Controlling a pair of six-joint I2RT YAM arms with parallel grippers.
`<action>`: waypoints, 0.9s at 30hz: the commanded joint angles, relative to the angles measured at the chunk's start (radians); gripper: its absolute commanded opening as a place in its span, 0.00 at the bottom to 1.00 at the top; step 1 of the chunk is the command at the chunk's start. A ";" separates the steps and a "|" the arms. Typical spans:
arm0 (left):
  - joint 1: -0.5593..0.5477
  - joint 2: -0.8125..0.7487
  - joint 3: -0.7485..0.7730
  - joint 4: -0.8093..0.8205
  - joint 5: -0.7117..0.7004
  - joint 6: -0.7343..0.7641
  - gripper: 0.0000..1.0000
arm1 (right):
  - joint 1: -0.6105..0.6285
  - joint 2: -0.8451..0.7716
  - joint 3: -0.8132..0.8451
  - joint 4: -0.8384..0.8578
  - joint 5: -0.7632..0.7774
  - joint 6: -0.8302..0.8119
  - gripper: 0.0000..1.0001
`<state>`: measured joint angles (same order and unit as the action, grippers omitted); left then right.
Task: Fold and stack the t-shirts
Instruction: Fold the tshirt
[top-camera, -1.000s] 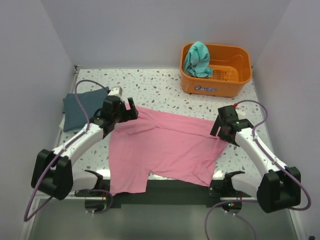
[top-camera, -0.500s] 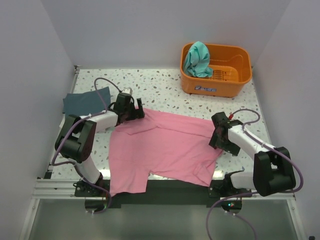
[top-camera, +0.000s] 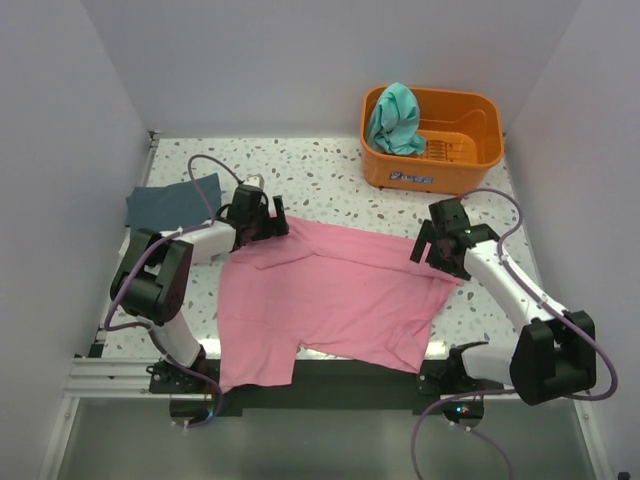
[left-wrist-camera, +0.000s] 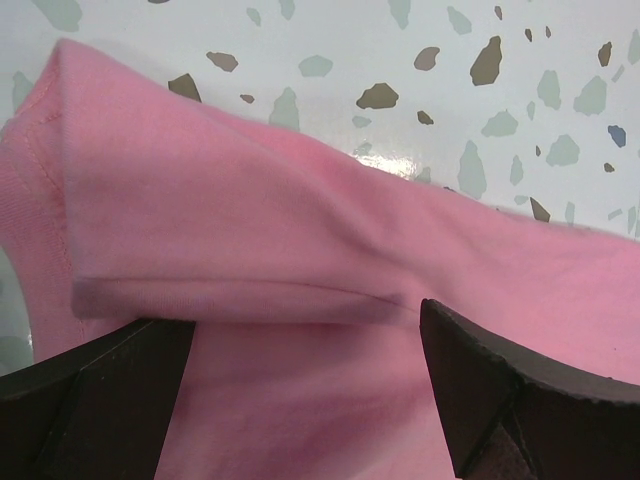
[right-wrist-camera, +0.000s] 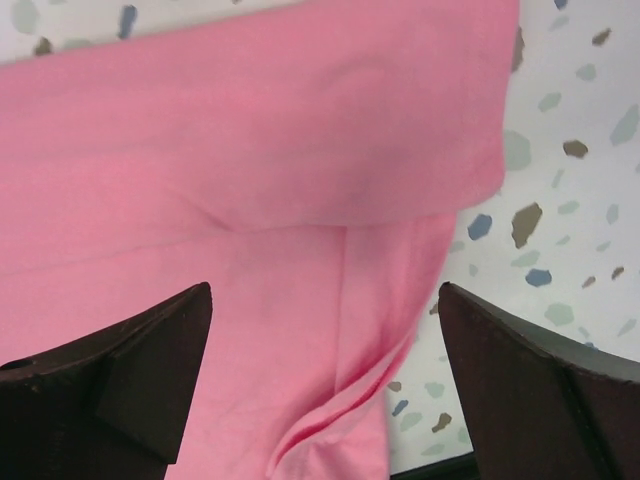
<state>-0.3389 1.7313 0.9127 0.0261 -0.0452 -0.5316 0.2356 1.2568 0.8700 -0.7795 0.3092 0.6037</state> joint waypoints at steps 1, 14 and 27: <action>0.009 -0.016 0.008 -0.025 -0.038 0.004 1.00 | -0.001 0.006 0.037 0.115 -0.053 -0.051 0.99; 0.023 0.059 0.078 -0.098 -0.084 -0.013 1.00 | -0.156 0.435 0.119 0.342 -0.173 -0.194 0.99; 0.035 0.174 0.235 -0.133 -0.091 -0.018 1.00 | -0.196 0.636 0.287 0.511 -0.182 -0.487 0.98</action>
<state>-0.3206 1.8618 1.0954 -0.0570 -0.1066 -0.5396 0.0486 1.8488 1.1435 -0.3279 0.1272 0.2138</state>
